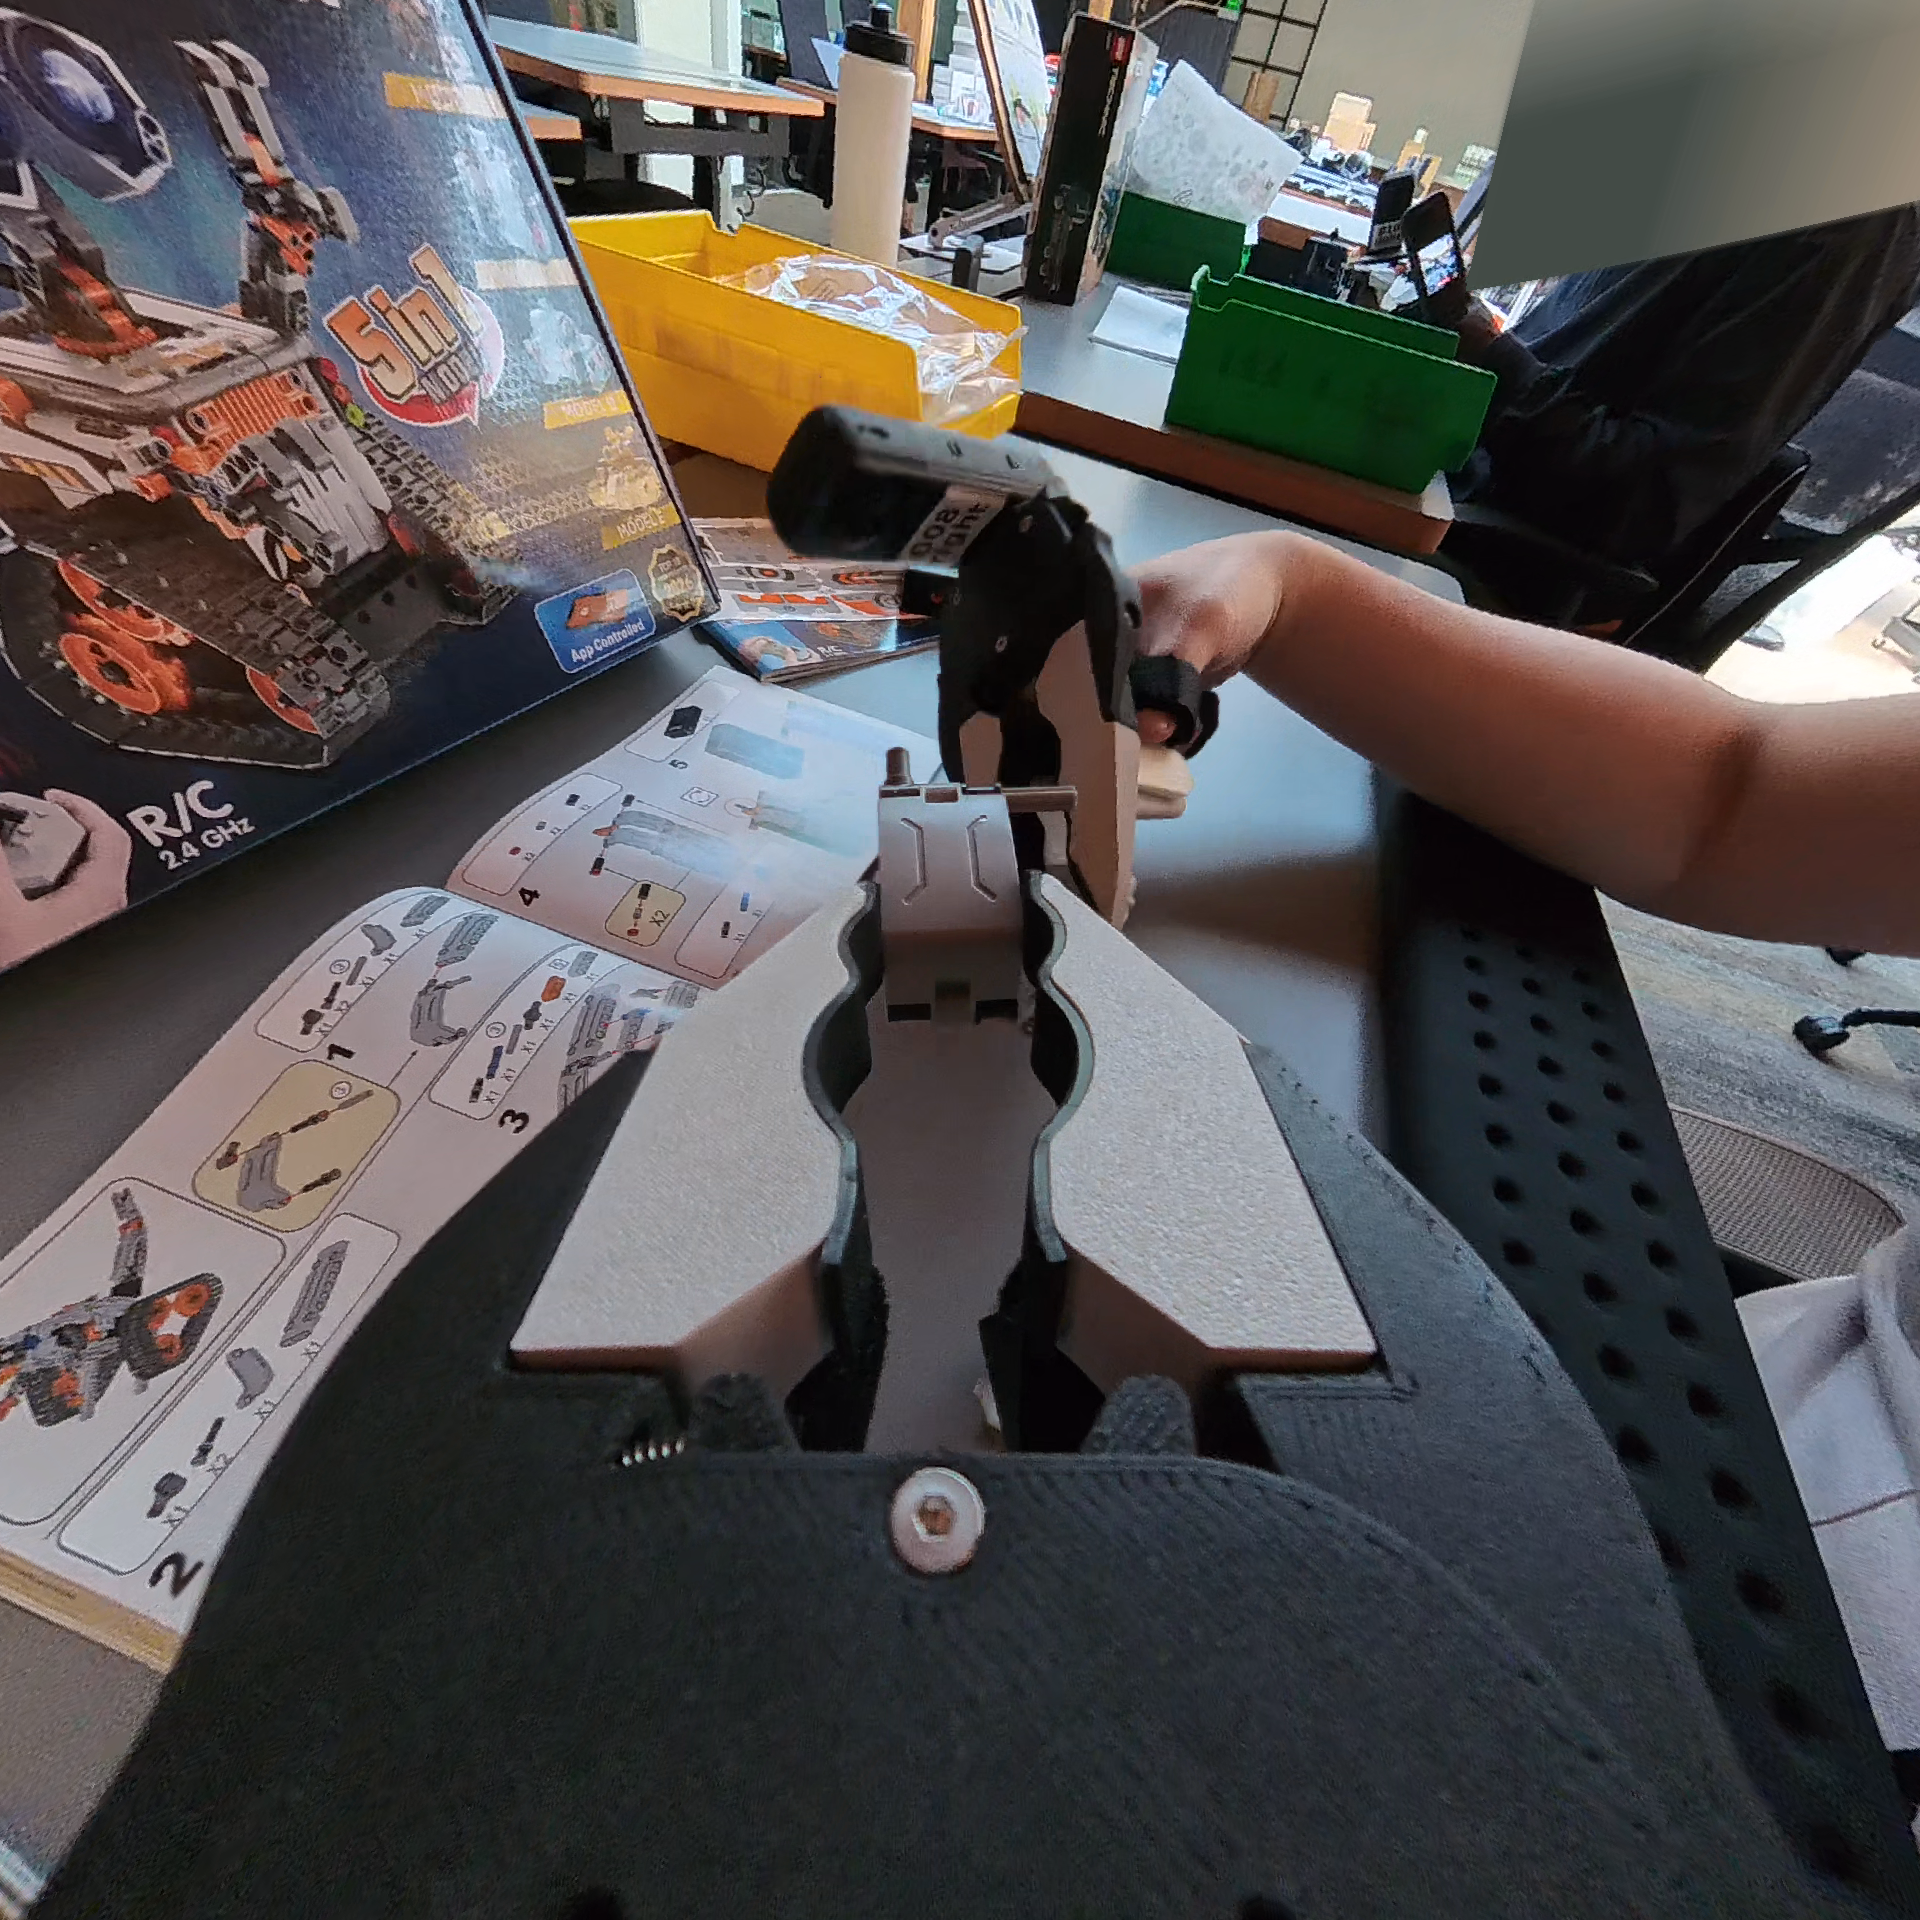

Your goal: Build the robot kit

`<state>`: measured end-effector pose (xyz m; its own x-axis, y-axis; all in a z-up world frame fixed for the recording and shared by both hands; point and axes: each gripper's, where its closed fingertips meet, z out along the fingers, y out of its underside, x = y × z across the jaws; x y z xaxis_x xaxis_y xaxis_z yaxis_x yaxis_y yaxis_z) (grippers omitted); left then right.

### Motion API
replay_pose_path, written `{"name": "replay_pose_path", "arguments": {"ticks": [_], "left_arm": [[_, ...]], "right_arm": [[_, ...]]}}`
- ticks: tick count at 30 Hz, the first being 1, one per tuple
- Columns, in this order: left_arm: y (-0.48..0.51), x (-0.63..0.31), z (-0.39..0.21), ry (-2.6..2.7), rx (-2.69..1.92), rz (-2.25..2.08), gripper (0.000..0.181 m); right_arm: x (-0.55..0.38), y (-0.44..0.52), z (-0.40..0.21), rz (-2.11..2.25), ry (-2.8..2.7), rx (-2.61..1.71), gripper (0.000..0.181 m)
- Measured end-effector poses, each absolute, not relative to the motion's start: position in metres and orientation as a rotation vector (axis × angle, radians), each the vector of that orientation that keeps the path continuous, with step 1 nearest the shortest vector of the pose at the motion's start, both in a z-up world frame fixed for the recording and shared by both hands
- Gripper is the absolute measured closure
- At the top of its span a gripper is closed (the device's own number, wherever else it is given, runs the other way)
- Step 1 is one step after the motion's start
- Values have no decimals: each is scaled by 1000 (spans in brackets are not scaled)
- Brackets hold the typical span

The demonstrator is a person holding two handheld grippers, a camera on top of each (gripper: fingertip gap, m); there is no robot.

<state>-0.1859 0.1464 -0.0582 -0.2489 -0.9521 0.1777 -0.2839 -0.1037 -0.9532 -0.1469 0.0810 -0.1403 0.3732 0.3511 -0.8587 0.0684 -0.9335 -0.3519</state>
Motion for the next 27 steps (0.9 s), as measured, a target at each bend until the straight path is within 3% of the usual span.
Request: {"name": "replay_pose_path", "arguments": {"ticks": [10,25,27], "left_arm": [[138,-185,-61,1599,-1353,-1367,156],[131,-187,-53,1599,-1323,-1424,157],[130,-187,-55,1605,-1325,-1418,157]], "right_arm": [[-153,72,-162,1752,-71,-2623,157],[-121,102,-166,1274,-170,-2612,156],[-113,104,-168,1245,-173,-2585,163]]}}
